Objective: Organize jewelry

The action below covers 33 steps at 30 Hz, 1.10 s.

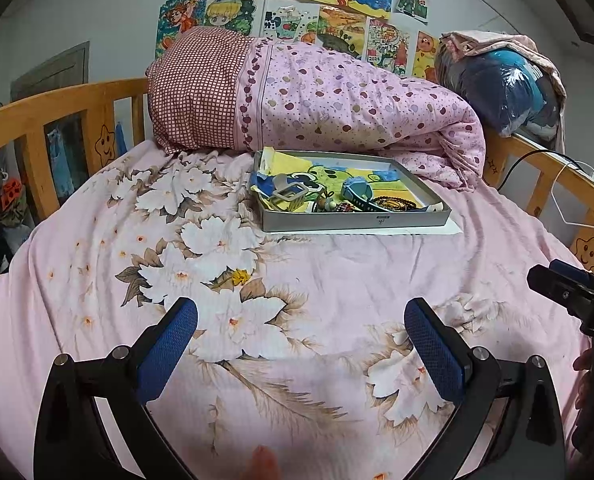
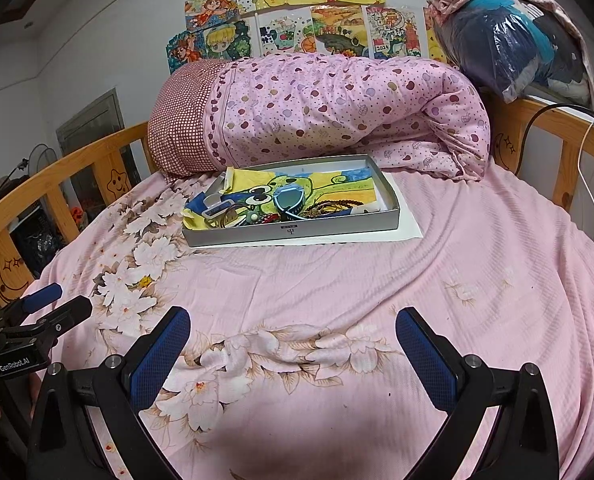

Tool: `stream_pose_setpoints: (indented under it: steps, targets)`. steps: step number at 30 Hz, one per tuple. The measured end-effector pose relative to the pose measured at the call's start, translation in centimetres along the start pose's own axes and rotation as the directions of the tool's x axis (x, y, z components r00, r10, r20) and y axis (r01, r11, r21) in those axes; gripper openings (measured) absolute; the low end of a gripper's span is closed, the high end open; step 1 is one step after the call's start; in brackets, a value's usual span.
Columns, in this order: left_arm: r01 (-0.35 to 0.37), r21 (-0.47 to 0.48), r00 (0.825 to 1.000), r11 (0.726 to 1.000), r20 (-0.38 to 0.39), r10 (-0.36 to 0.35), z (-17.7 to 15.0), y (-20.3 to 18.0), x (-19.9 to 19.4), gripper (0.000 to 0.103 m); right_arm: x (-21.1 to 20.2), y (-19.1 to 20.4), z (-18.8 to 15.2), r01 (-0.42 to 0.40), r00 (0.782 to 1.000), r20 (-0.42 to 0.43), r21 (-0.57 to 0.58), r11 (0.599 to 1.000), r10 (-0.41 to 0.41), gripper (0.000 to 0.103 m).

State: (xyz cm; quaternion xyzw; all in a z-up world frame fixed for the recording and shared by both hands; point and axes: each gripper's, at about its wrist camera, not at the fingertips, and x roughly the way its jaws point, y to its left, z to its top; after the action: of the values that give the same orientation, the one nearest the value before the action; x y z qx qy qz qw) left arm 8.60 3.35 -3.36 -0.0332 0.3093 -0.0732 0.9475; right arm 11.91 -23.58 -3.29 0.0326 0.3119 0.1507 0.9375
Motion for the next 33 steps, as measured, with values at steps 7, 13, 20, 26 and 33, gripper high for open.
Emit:
stream_pose_setpoints:
  steps: [7, 13, 20, 26, 33]
  targets:
    - [0.004, 0.000, 1.000, 1.000, -0.003, -0.004, -0.08, 0.02, 0.01, 0.101, 0.01, -0.06, 0.01, -0.001, 1.000, 0.000, 0.002, 1.000, 0.001, 0.103]
    - [0.004, 0.000, 1.000, 1.000, -0.002, -0.004, -0.08, 0.00, 0.00, 0.101, -0.01, -0.09, 0.02, -0.002, 1.000, 0.000, 0.001, 1.000, 0.002, 0.103]
    - [0.011, -0.004, 1.000, 1.000, -0.006, -0.011, -0.36, -0.13, -0.05, 0.101, 0.01, -0.14, 0.04, -0.002, 1.000, 0.000, 0.001, 1.000, 0.002, 0.103]
    - [0.011, -0.004, 1.000, 1.000, -0.006, -0.011, -0.31, -0.09, -0.03, 0.101, 0.03, -0.18, 0.06, -0.003, 1.000, -0.001, 0.001, 1.000, 0.003, 0.103]
    - [0.013, -0.005, 1.000, 1.000, -0.008, -0.013, -0.50, -0.25, -0.05, 0.101, 0.02, -0.24, 0.07, -0.003, 1.000, -0.001, 0.001, 1.000, 0.003, 0.103]
